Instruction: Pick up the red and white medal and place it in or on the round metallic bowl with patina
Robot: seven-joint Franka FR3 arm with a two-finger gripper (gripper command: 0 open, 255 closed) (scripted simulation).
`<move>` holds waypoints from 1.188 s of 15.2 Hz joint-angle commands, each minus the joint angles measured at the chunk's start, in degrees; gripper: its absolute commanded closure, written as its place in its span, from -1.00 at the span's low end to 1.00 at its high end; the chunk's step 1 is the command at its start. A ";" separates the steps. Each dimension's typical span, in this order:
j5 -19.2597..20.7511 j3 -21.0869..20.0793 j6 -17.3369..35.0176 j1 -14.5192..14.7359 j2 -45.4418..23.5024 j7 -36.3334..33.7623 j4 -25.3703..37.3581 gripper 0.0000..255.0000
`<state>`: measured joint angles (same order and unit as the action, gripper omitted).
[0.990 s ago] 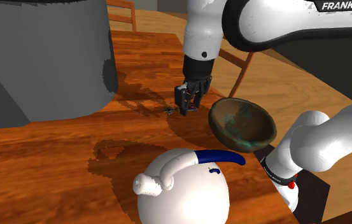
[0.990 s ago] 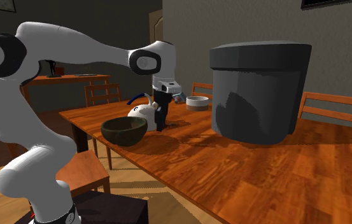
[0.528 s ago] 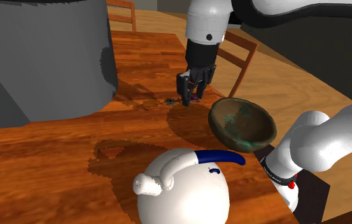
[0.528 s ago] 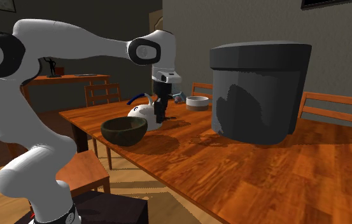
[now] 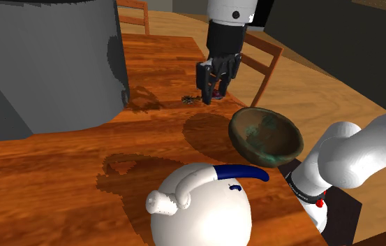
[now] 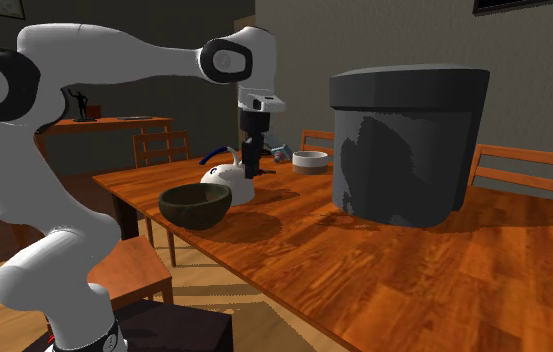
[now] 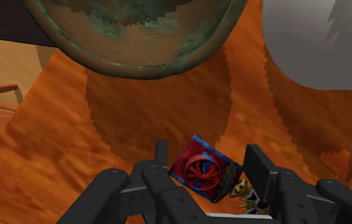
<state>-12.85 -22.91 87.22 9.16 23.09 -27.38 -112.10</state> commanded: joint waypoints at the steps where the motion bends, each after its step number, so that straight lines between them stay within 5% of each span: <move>1: 0.18 0.07 -1.66 -0.10 -0.49 -0.29 2.12 1.00; 6: 0.56 0.19 -5.04 -0.29 -1.61 -0.86 6.61 1.00; 18: -2.88 7.43 -14.88 3.67 24.58 3.01 -10.27 1.00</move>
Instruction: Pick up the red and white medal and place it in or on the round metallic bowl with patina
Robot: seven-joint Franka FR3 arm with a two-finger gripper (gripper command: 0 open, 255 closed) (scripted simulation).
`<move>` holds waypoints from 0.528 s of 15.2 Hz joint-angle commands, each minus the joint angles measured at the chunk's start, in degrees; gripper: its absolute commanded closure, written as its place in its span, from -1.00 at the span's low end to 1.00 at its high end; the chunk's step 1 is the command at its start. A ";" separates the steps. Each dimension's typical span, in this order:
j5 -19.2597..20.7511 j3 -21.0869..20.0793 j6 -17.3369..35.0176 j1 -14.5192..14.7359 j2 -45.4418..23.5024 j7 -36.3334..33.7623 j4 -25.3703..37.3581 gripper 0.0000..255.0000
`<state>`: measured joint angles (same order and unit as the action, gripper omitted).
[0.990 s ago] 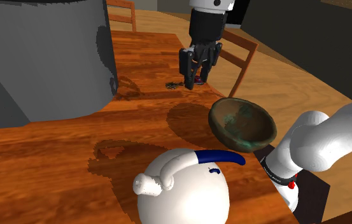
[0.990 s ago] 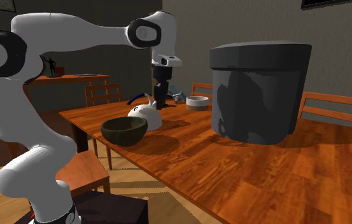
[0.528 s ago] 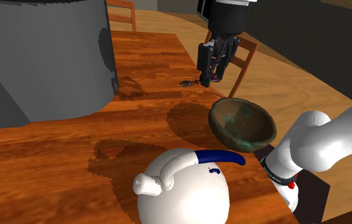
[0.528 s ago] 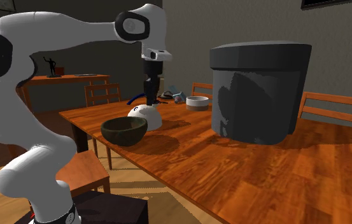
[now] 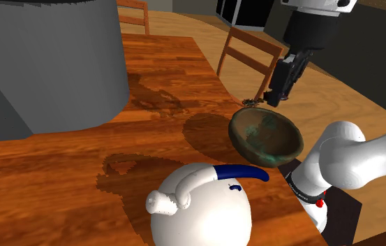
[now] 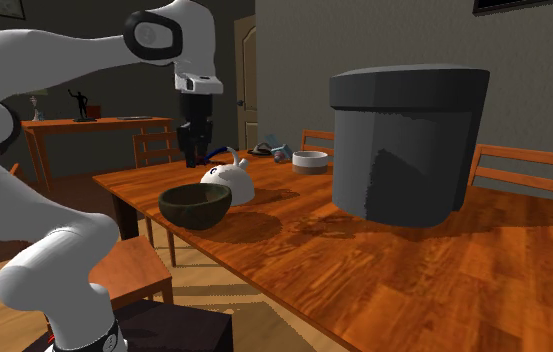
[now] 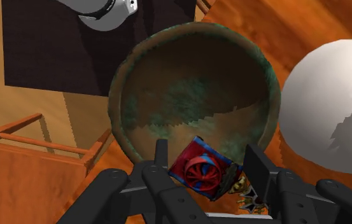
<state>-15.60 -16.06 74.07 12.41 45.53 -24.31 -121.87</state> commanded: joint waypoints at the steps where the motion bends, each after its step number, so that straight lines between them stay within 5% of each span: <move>1: -0.15 1.13 -2.90 0.79 4.16 0.04 -1.42 1.00; 8: -0.74 1.03 -0.41 1.52 8.50 0.68 -8.32 1.00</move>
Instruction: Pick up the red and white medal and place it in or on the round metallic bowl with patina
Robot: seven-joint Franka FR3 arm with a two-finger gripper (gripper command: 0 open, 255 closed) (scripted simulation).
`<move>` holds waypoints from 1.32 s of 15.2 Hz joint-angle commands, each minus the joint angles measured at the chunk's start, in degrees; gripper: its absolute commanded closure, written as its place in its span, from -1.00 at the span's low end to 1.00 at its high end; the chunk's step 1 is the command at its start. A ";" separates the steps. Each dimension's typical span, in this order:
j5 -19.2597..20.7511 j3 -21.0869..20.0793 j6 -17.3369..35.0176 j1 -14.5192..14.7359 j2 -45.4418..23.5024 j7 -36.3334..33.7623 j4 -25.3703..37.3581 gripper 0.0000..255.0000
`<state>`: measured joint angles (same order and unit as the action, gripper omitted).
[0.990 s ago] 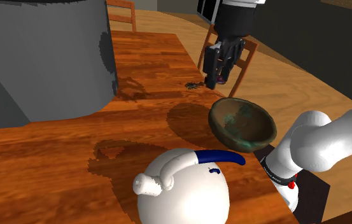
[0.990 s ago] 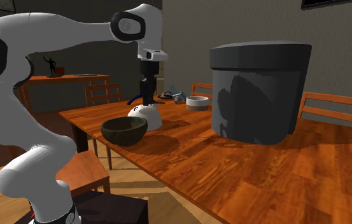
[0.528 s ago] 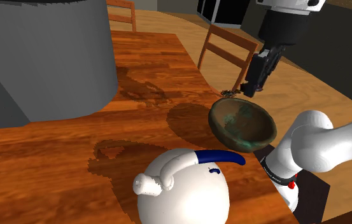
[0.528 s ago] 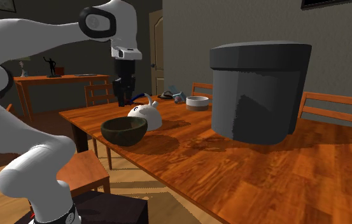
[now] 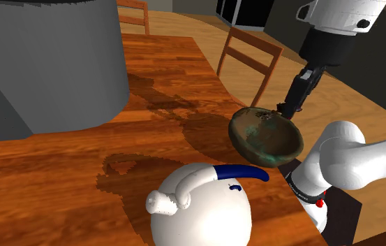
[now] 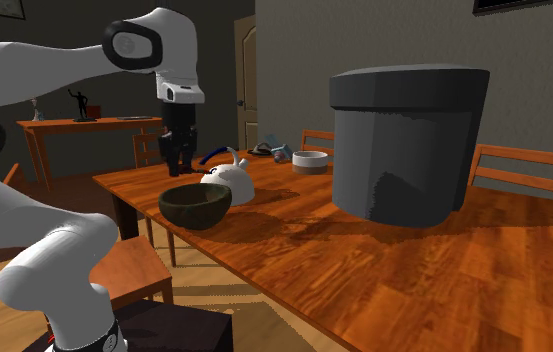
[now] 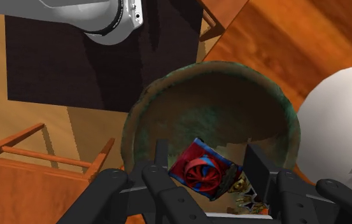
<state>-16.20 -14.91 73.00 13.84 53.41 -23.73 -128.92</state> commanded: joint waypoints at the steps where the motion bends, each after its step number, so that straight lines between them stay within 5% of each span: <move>1: -0.26 -0.23 1.25 0.16 1.01 0.20 -2.26 1.00; 9: -1.35 -1.35 6.22 0.71 3.92 0.94 -10.15 1.00; 17: -1.35 -1.35 6.22 0.71 3.92 0.94 -10.14 1.00; 18: -1.35 -1.35 6.22 0.71 3.92 0.94 -10.14 -1.00; 20: -1.35 -1.35 6.22 0.70 3.92 0.94 -10.14 -1.00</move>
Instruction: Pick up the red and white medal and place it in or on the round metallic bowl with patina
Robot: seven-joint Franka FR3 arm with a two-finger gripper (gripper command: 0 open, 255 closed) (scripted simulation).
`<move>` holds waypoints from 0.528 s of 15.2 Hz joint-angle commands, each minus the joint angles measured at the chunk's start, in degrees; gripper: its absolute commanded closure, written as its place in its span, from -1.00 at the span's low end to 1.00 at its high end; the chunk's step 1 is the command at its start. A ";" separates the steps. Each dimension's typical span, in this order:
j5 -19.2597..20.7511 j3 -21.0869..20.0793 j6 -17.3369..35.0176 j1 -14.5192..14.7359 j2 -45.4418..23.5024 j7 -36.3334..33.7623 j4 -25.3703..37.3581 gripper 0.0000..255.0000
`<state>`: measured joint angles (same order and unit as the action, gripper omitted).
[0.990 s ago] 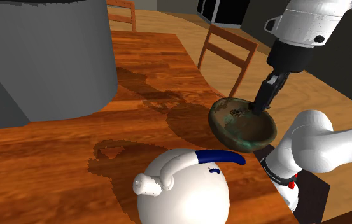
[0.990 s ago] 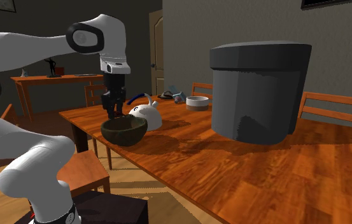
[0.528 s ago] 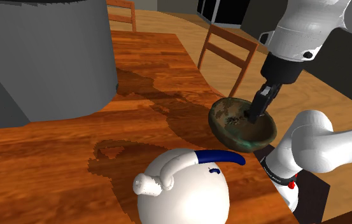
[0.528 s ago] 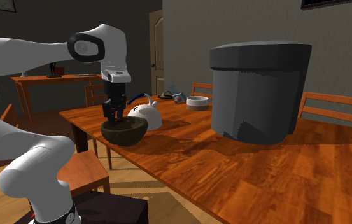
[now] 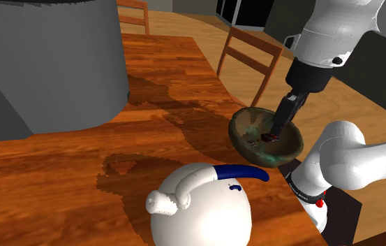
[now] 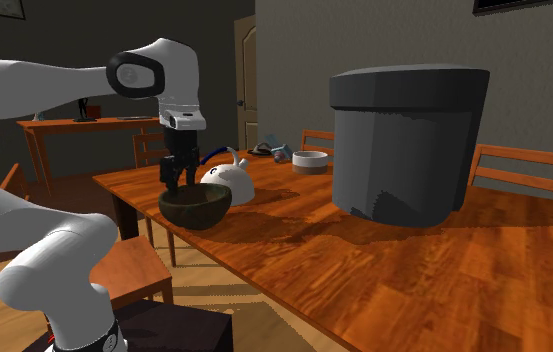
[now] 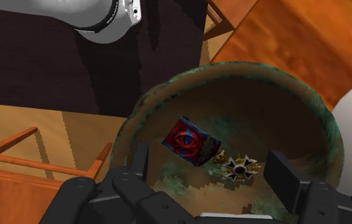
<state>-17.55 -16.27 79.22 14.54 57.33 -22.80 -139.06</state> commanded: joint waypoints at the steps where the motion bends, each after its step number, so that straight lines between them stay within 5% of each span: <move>1: 0.00 0.00 0.00 0.00 0.00 0.00 0.00 -1.00; 8: 1.53 1.48 -5.36 -0.80 -3.85 -0.48 9.15 -1.00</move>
<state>-16.24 -15.02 74.64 13.83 53.87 -23.24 -131.02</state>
